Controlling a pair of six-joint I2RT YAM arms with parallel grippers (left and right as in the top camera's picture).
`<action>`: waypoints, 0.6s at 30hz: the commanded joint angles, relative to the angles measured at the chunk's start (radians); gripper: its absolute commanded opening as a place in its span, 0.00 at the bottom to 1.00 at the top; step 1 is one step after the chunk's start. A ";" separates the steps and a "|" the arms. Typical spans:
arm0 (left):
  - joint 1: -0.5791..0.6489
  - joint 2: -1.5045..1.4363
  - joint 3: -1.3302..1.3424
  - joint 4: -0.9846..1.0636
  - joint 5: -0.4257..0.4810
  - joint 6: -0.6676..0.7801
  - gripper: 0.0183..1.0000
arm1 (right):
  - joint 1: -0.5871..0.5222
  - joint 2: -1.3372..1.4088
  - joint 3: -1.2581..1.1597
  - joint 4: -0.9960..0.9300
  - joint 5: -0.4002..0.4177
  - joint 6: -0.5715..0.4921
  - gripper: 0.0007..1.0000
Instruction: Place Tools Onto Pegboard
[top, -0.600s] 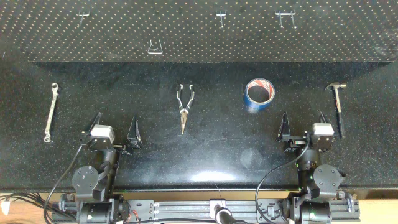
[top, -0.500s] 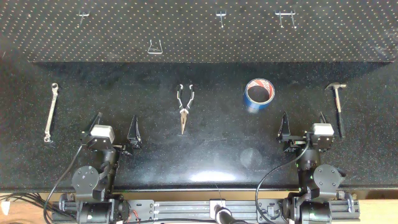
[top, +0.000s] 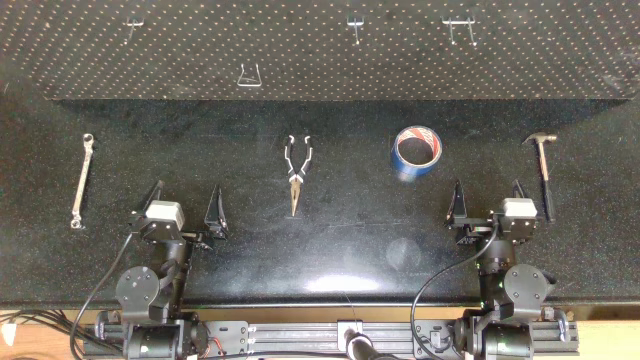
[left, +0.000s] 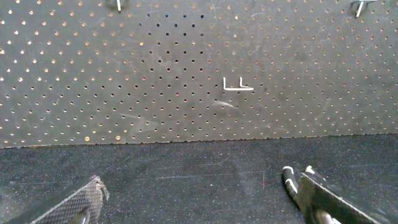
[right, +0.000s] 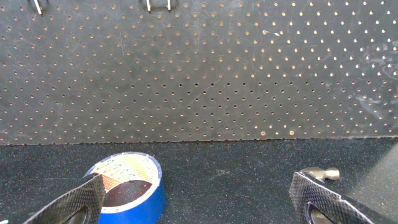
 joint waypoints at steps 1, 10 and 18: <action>-0.003 -0.006 -0.003 -0.005 -0.004 0.006 0.99 | 0.008 -0.007 -0.006 -0.002 0.017 0.000 0.98; -0.003 -0.006 -0.003 -0.005 -0.004 0.006 0.99 | 0.008 -0.007 -0.006 -0.002 0.017 0.000 0.98; -0.002 0.003 0.080 -0.195 0.033 0.005 0.99 | 0.008 -0.007 -0.006 -0.002 0.017 0.000 0.98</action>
